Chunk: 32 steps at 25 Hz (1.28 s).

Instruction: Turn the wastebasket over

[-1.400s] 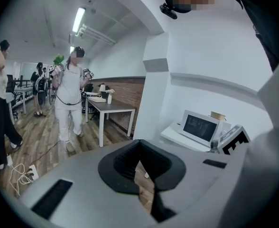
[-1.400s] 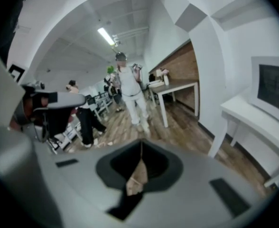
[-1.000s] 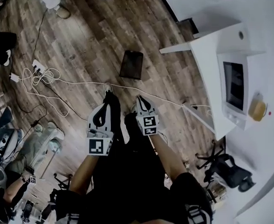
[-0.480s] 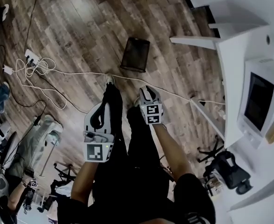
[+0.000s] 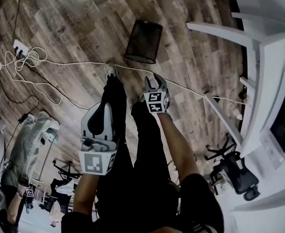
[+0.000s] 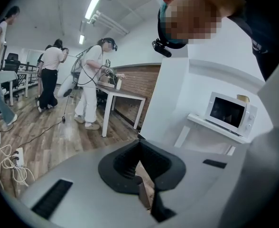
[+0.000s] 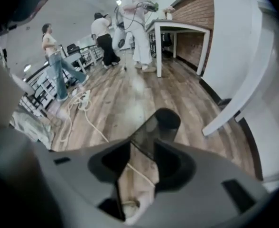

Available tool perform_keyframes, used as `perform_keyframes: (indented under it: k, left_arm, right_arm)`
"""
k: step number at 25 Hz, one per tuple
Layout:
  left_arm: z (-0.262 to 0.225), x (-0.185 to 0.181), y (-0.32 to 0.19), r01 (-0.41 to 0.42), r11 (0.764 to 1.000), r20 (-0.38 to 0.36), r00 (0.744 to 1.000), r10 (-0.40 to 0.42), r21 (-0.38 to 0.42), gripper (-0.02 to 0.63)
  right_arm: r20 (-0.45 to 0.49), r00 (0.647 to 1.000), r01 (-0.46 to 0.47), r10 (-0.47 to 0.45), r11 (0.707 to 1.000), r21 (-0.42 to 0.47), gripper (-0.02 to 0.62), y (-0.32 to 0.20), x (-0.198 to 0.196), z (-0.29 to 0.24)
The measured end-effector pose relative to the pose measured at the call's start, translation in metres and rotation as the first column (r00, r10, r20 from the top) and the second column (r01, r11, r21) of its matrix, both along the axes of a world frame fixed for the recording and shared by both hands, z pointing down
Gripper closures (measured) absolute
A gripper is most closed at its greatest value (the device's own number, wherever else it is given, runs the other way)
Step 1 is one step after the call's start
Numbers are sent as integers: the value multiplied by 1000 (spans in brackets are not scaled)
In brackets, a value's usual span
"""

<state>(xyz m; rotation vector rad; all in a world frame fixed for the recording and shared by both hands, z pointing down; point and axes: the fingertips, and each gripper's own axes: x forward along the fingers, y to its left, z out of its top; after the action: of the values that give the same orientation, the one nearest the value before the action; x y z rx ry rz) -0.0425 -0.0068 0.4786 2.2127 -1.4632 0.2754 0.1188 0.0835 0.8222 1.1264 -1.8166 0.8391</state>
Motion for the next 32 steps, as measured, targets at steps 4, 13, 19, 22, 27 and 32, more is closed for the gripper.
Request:
perform_keyframes:
  k: [4, 13, 19, 22, 27, 32]
  left_arm:
    - [21, 0, 2, -10, 1000, 5, 1000, 10, 1, 571]
    - [68, -14, 11, 25, 1000, -5, 1000, -25, -14, 571]
    - [83, -16, 13, 5, 1000, -3, 1000, -5, -6, 571]
    - [86, -19, 14, 6, 1000, 1, 1000, -6, -5, 571]
    - [92, -20, 22, 15, 1000, 1, 1000, -15, -20, 571]
    - [98, -23, 31, 18, 999, 13, 1000, -18, -34, 572]
  right_arm:
    - [-73, 997, 31, -32, 999, -17, 425, 7, 5, 45]
    - [-202, 978, 30, -48, 995, -92, 409, 10, 23, 147]
    - [-287, 957, 14, -48, 993, -120, 396, 13, 42, 188]
    - [-330, 941, 25, -68, 991, -133, 396, 13, 46, 200]
    - [-362, 929, 28, -76, 990, -138, 397, 6, 48, 216]
    - [-340, 939, -10, -50, 985, -173, 443, 4, 51, 224]
